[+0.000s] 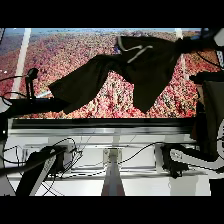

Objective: Fold the clothes and pants, and hang the long-sleeved shirts on hangers.

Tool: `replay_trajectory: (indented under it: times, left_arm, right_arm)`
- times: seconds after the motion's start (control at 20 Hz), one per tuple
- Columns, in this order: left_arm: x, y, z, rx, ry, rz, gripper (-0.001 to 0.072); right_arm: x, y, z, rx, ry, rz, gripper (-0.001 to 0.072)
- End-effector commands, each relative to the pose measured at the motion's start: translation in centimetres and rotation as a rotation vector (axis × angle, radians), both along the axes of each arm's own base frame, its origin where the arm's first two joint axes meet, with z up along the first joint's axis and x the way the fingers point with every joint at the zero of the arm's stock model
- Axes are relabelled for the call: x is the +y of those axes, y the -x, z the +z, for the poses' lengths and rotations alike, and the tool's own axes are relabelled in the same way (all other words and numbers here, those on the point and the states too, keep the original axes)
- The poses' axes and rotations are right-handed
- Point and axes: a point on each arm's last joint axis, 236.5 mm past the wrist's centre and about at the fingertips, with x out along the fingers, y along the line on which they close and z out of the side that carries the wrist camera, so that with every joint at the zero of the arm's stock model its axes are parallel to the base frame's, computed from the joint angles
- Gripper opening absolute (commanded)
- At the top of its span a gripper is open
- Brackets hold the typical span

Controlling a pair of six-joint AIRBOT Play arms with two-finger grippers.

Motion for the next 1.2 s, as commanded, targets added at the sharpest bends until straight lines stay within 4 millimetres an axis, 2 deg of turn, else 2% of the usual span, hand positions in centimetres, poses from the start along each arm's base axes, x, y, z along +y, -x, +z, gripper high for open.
replay_trajectory:
  times: [0.0,0.15,0.35,0.4,0.45,0.5,0.65,0.7,0.75,0.8,1.0,1.15]
  left_arm:
    - [-1.0,0.6,-0.2,0.025,0.082,-0.006,0.0019]
    - [3.3,-0.2,-2.8,0.095,0.079,0.201,0.0019]
    - [9.9,0.5,-7.6,0.222,0.157,0.585,0.0032]
    - [10.8,0.9,-8.5,0.243,0.176,0.65,0.0148]
    - [11.5,1.4,-9.3,0.26,0.191,0.697,0.0405]
    - [11.9,1.6,-9.9,0.27,0.2,0.735,0.0494]
    - [11.3,2.2,-11.4,0.317,0.217,0.746,0.0495]
    - [11.1,2.4,-12.0,0.338,0.223,0.741,0.0538]
    - [10.8,2.5,-12.4,0.365,0.234,0.733,0.0638]
    - [10.3,2.7,-12.9,0.401,0.247,0.717,0.0675]
    - [9.0,2.0,-14.4,0.365,0.257,0.57,0.0673]
    - [10.5,0.9,-16.2,0.368,0.239,0.65,0.0671]
  right_arm:
    - [-2.1,2.1,-3.3,0.107,-0.128,-0.092,0.0024]
    - [-1.1,2.0,-4.0,0.11,-0.151,-0.082,0.0025]
    - [-0.5,1.2,-3.4,0.07,-0.179,-0.081,0.0025]
    - [-0.4,1.0,-3.2,0.064,-0.186,-0.082,0.0025]
    - [-0.4,0.9,-3.2,0.059,-0.186,-0.082,0.0025]
    - [-0.4,0.9,-3.2,0.059,-0.186,-0.082,0.0024]
    - [-0.4,1.0,-3.2,0.06,-0.186,-0.082,0.0025]
    - [-0.4,0.9,-3.2,0.06,-0.187,-0.082,0.0025]
    - [-0.4,0.9,-3.2,0.06,-0.187,-0.083,0.0025]
    - [-0.3,0.9,-3.2,0.059,-0.189,-0.082,0.0025]
    - [0.1,1.0,-3.1,0.061,-0.209,-0.079,0.0025]
    - [0.1,0.9,-3.0,0.057,-0.209,-0.08,0.0025]
